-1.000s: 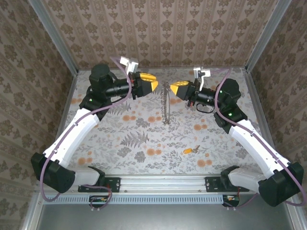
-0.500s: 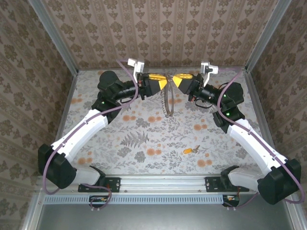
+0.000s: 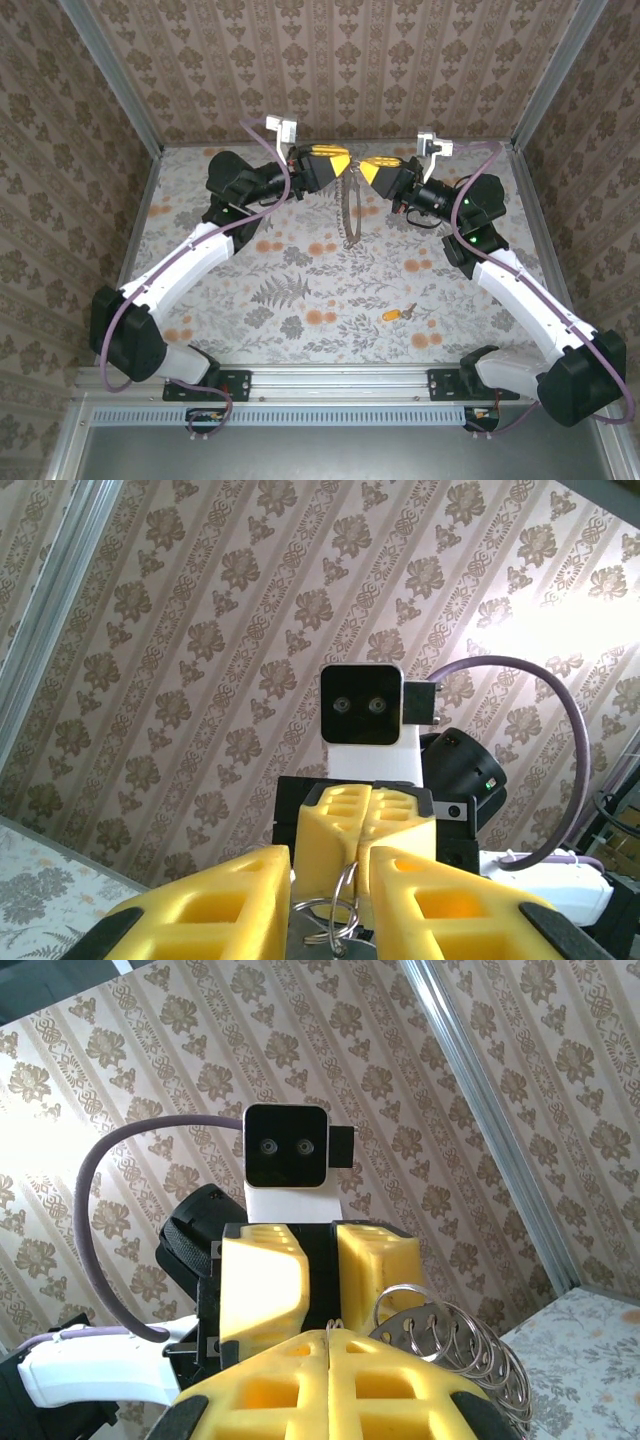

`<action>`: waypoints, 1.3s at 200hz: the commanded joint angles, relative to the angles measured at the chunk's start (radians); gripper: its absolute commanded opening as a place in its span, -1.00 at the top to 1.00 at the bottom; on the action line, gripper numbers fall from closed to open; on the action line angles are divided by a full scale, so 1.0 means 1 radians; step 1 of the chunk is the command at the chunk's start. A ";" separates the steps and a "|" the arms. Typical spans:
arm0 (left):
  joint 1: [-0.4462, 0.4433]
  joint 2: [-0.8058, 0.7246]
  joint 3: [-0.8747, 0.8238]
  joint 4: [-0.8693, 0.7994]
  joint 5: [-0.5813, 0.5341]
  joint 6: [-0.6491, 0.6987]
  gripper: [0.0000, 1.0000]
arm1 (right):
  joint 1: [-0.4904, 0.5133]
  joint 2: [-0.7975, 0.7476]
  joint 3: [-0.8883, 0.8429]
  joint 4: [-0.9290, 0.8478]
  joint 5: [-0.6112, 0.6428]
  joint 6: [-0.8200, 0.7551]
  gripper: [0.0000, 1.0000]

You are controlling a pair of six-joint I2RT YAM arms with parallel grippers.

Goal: Put the keys on the keyring

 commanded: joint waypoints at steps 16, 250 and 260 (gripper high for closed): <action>-0.001 -0.006 -0.022 0.079 0.013 -0.041 0.40 | -0.004 -0.004 0.001 0.058 0.028 -0.004 1.00; -0.019 -0.033 -0.024 -0.016 0.010 0.030 0.21 | -0.009 0.012 0.004 0.061 0.020 0.010 1.00; -0.020 -0.030 -0.017 -0.016 0.010 0.030 0.21 | -0.010 0.013 0.002 0.062 0.018 0.011 1.00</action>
